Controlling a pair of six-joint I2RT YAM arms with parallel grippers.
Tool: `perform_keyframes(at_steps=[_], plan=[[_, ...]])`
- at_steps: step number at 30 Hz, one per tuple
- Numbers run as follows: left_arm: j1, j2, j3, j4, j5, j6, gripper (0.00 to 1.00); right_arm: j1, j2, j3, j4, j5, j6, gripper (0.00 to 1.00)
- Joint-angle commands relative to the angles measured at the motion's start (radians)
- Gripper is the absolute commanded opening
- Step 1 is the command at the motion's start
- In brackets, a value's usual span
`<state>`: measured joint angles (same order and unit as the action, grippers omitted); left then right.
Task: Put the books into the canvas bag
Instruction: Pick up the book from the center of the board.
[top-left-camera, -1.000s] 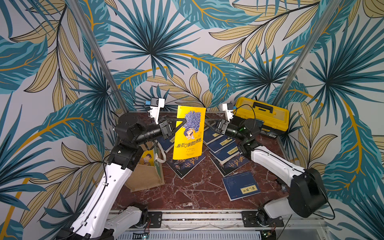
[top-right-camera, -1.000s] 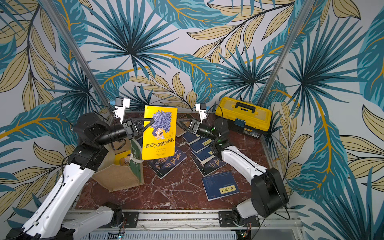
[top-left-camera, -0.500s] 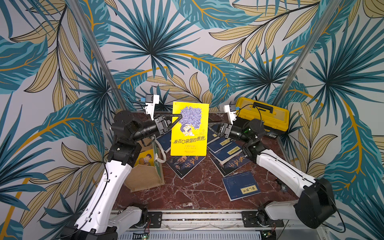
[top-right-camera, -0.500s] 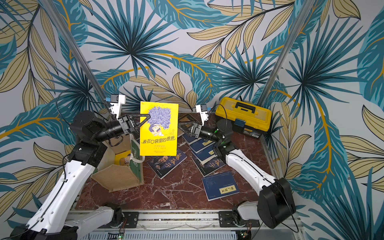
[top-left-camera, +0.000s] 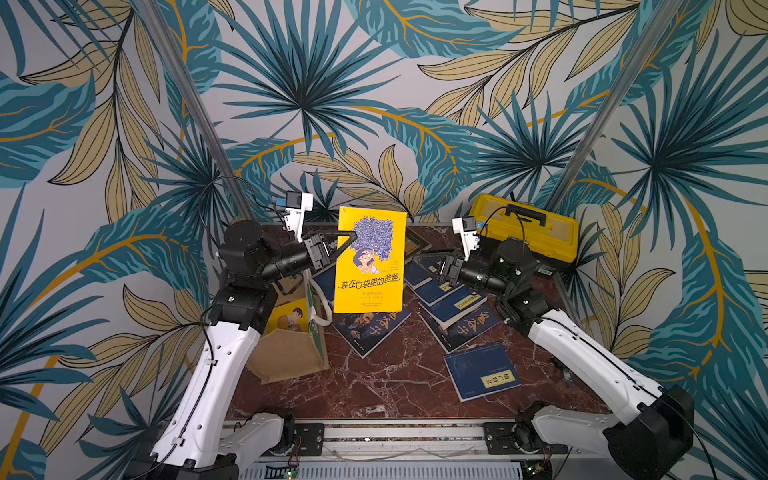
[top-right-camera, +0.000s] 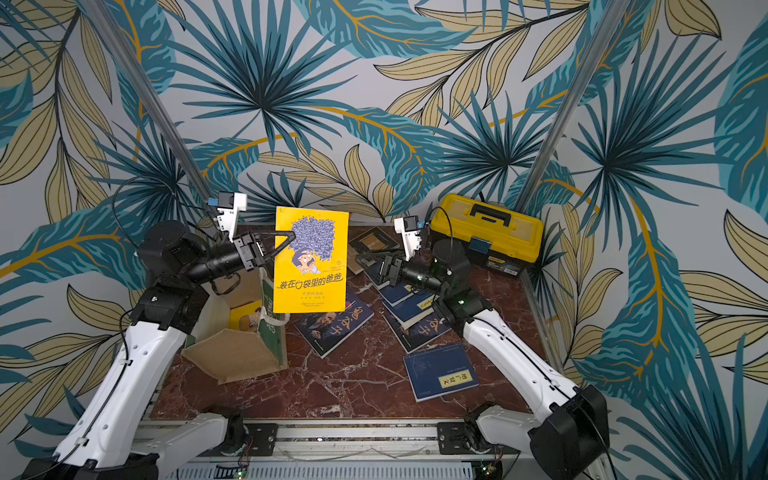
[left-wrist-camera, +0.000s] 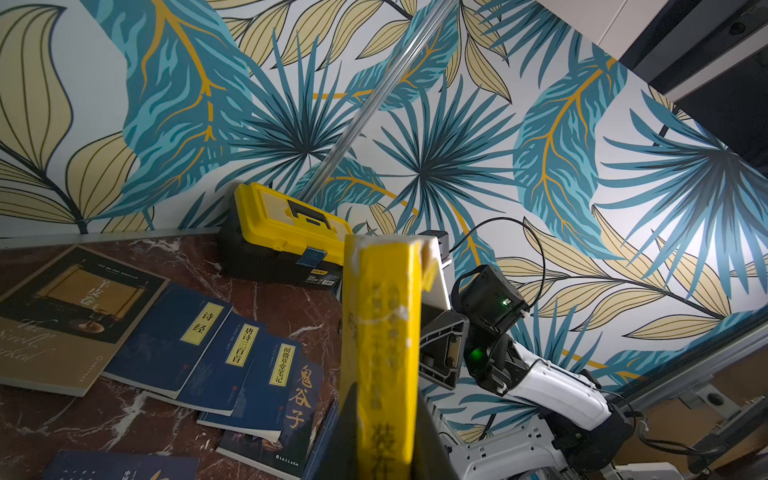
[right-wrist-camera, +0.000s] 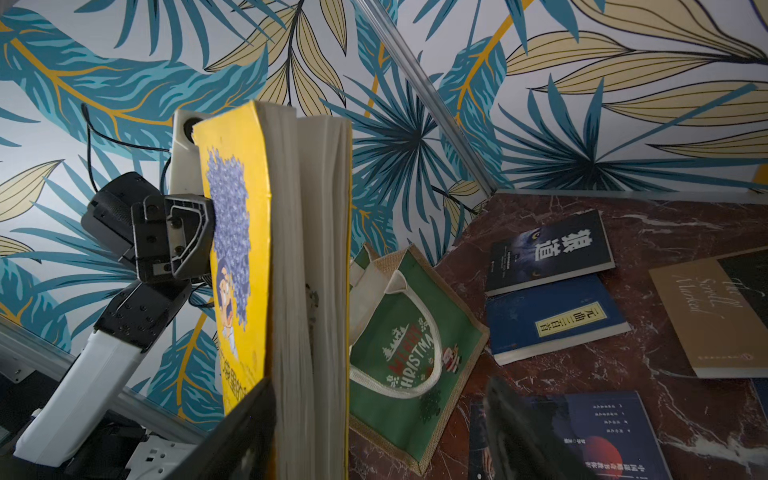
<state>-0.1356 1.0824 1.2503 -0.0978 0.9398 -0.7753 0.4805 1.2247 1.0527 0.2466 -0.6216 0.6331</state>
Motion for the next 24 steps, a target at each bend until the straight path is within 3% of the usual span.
perform_keyframes(at_steps=[1, 6, 12, 24], plan=[[0.004, 0.013, 0.025, 0.083, 0.047, -0.016, 0.0, 0.025, 0.008, 0.04, -0.001, -0.013, -0.026, 0.79], [0.004, 0.0, -0.015, 0.083, 0.013, 0.001, 0.0, 0.043, -0.009, 0.052, -0.029, 0.017, -0.036, 0.78], [-0.003, 0.017, -0.012, 0.18, 0.079, -0.071, 0.0, 0.06, 0.008, 0.067, -0.039, 0.008, -0.024, 0.79], [-0.004, 0.053, -0.031, 0.356, 0.126, -0.191, 0.0, 0.075, 0.078, 0.084, 0.13, -0.141, 0.13, 0.8]])
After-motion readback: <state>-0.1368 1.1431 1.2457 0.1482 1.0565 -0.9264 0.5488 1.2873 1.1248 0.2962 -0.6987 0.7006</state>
